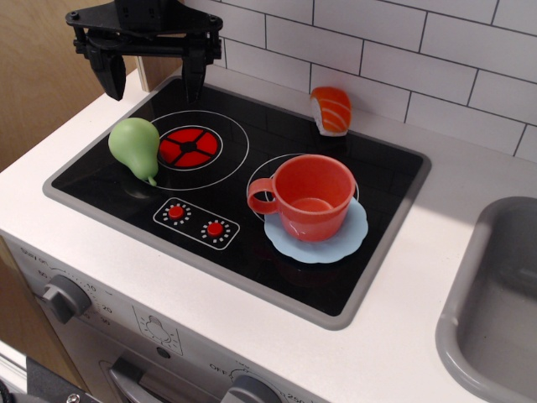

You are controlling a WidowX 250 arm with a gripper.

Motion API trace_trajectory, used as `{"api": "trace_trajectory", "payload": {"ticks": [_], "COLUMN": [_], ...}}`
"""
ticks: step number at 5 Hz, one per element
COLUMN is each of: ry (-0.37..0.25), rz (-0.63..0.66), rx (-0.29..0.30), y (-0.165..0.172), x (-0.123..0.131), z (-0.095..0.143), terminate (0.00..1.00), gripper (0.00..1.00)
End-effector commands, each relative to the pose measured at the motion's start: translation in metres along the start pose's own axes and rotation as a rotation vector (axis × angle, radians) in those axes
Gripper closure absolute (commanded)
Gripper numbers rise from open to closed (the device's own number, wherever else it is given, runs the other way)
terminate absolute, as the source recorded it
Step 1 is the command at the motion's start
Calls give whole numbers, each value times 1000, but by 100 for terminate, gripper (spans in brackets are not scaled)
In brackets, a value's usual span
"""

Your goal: Take cup off plate

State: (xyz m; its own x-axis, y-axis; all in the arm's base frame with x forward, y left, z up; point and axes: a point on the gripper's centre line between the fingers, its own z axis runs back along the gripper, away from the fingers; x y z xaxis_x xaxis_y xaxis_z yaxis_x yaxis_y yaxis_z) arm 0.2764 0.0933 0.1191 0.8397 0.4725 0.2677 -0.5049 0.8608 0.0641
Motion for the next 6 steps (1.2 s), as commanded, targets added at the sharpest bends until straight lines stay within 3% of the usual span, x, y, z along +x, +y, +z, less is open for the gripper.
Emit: {"api": "trace_trajectory", "payload": {"ticks": [1, 2, 3, 4, 5, 6], "ry": [0, -66, -63, -17, 45, 97], "rz": [0, -241, -479, -720, -971, -1091], "rx": [0, -50, -129, -207, -237, -192], "y": [0, -13, -16, -25, -30, -37], "x": [0, -16, -31, -41, -43, -50], "z": [0, 0, 3, 5, 9, 11], "terminate": [0, 0, 0, 0, 0, 0], "gripper": [0, 0, 0, 0, 0, 0]}}
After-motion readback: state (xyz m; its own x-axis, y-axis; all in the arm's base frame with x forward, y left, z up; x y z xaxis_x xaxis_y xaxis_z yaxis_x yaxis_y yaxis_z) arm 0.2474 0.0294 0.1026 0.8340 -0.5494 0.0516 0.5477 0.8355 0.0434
